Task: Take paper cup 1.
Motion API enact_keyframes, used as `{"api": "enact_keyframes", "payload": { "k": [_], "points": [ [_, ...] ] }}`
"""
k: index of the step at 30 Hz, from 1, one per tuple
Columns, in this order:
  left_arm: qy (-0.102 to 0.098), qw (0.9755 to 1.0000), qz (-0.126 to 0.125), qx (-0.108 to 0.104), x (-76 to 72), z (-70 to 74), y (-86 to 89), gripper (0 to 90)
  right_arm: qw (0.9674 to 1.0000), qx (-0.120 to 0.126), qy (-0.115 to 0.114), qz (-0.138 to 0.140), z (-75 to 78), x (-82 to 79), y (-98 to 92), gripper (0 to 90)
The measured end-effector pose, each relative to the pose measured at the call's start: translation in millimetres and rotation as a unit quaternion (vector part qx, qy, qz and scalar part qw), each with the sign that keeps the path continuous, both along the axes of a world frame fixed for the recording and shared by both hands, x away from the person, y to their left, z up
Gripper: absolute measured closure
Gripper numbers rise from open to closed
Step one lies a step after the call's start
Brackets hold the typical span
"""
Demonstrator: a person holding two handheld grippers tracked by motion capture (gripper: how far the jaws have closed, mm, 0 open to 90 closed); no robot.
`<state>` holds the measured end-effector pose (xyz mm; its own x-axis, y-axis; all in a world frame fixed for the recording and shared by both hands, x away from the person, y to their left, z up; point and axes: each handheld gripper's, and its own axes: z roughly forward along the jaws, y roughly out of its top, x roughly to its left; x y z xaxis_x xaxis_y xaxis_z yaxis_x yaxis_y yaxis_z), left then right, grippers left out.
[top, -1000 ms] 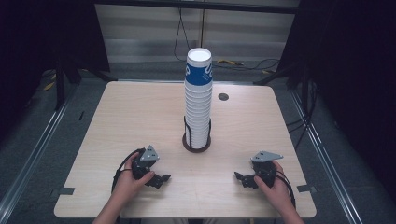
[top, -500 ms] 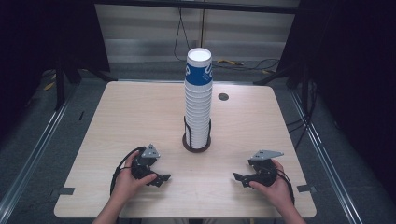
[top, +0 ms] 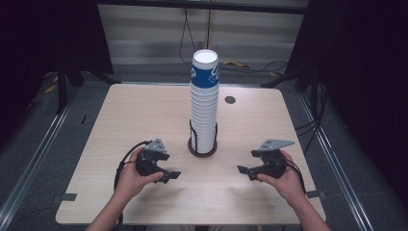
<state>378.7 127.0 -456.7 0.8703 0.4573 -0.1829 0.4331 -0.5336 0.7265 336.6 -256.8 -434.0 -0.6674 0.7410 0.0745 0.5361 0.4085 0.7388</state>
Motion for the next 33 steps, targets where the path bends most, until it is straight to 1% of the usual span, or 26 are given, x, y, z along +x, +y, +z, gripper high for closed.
{"api": "enact_keyframes", "payload": {
  "k": [1, 2, 3, 4, 5, 7, 9, 10, 11, 14, 15, 17, 19, 20, 21, 22, 23, 25, 26, 28, 29, 30, 32, 33],
  "points": [
    [0.002, 1.0000, -0.003, -0.002, 3.0, 7.2, -0.7, 17.0, 1.0000, 0.003, -0.002, 0.003, 3.5, 2.2, 0.9, 16.5],
    [-0.001, 1.0000, -0.001, -0.010, 5.3, 12.3, -1.8, 17.0, 1.0000, 0.004, -0.007, 0.005, 9.7, 5.7, 2.7, 16.6],
    [-0.003, 1.0000, -0.001, -0.007, 7.9, 18.9, -2.0, 16.8, 0.9999, 0.009, -0.009, 0.008, 14.7, 8.6, 4.1, 16.6],
    [-0.006, 0.9999, 0.002, -0.012, 9.8, 22.6, -3.0, 16.8, 0.9998, 0.012, -0.013, 0.011, 19.7, 11.8, 5.4, 16.6],
    [-0.007, 0.9999, 0.002, -0.013, 13.2, 29.1, -3.6, 16.8, 0.9997, 0.011, -0.017, 0.011, 23.6, 13.8, 6.6, 16.9],
    [-0.013, 0.9997, 0.005, -0.018, 17.4, 37.7, -4.9, 16.8, 0.9997, 0.011, -0.022, 0.010, 33.0, 19.1, 9.6, 17.1],
    [-0.016, 0.9998, 0.005, -0.010, 20.7, 44.5, -5.8, 16.9, 0.9995, 0.019, -0.022, 0.014, 44.0, 26.2, 13.2, 17.1],
    [-0.020, 0.9997, 0.007, -0.010, 22.3, 47.5, -6.6, 16.9, 0.9994, 0.019, -0.024, 0.017, 47.5, 28.3, 14.6, 17.1],
    [-0.020, 0.9997, 0.005, -0.009, 24.8, 52.1, -7.5, 16.9, 0.9994, 0.019, -0.024, 0.017, 47.5, 28.3, 14.6, 17.1],
    [-0.025, 0.9997, 0.003, -0.002, 27.7, 59.8, -11.5, 16.9, 0.9991, 0.018, -0.027, 0.026, 59.6, 35.5, 20.8, 17.0],
    [-0.023, 0.9997, 0.003, -0.004, 29.0, 62.3, -12.8, 16.9, 0.9990, 0.021, -0.026, 0.028, 63.3, 37.7, 22.7, 17.0],
    [-0.025, 0.9997, 0.004, -0.007, 31.7, 68.1, -14.6, 16.9, 0.9989, 0.019, -0.028, 0.032, 71.2, 41.8, 26.5, 17.0],
    [-0.031, 0.9995, 0.006, -0.005, 34.8, 74.9, -15.3, 16.9, 0.9986, 0.032, -0.029, 0.031, 80.7, 46.3, 29.1, 17.0],
    [-0.033, 0.9994, 0.008, -0.008, 35.7, 76.6, -15.7, 16.9, 0.9983, 0.039, -0.028, 0.032, 85.6, 48.7, 29.6, 16.7],
    [-0.035, 0.9993, 0.008, -0.009, 37.0, 79.4, -16.0, 16.9, 0.9982, 0.042, -0.030, 0.031, 89.8, 50.3, 29.6, 16.8],
    [-0.039, 0.9991, 0.012, -0.008, 38.3, 81.8, -16.6, 16.9, 0.9980, 0.042, -0.038, 0.028, 95.5, 52.5, 29.7, 16.8],
    [-0.040, 0.9991, 0.014, -0.006, 39.6, 84.7, -17.2, 16.9, 0.9980, 0.040, -0.041, 0.027, 101.2, 54.4, 30.1, 16.8],
    [-0.048, 0.9987, 0.016, 0.000, 42.6, 90.9, -18.9, 16.9, 0.9979, 0.034, -0.047, 0.029, 110.4, 58.2, 31.9, 16.8],
    [-0.049, 0.9986, 0.018, -0.003, 43.7, 93.8, -20.5, 16.8, 0.9980, 0.031, -0.048, 0.028, 114.3, 60.0, 32.9, 16.8],
    [-0.049, 0.9987, 0.013, -0.006, 45.6, 99.8, -24.0, 16.9, 0.9979, 0.034, -0.048, 0.026, 121.7, 64.0, 35.4, 16.6],
    [-0.050, 0.9987, 0.014, -0.004, 45.9, 102.0, -25.2, 16.9, 0.9977, 0.034, -0.051, 0.027, 124.5, 65.6, 36.9, 16.6],
    [-0.056, 0.9983, 0.012, -0.001, 47.1, 105.3, -26.7, 16.9, 0.9976, 0.035, -0.052, 0.028, 126.5, 66.6, 38.1, 16.6],
    [-0.054, 0.9985, 0.008, -0.003, 49.0, 110.1, -29.4, 16.8, 0.9974, 0.037, -0.053, 0.031, 131.6, 70.1, 42.5, 16.5],
    [-0.058, 0.9983, 0.007, -0.001, 50.1, 112.9, -30.1, 16.9, 0.9974, 0.036, -0.053, 0.034, 134.5, 71.4, 45.0, 16.5]
  ]
}}
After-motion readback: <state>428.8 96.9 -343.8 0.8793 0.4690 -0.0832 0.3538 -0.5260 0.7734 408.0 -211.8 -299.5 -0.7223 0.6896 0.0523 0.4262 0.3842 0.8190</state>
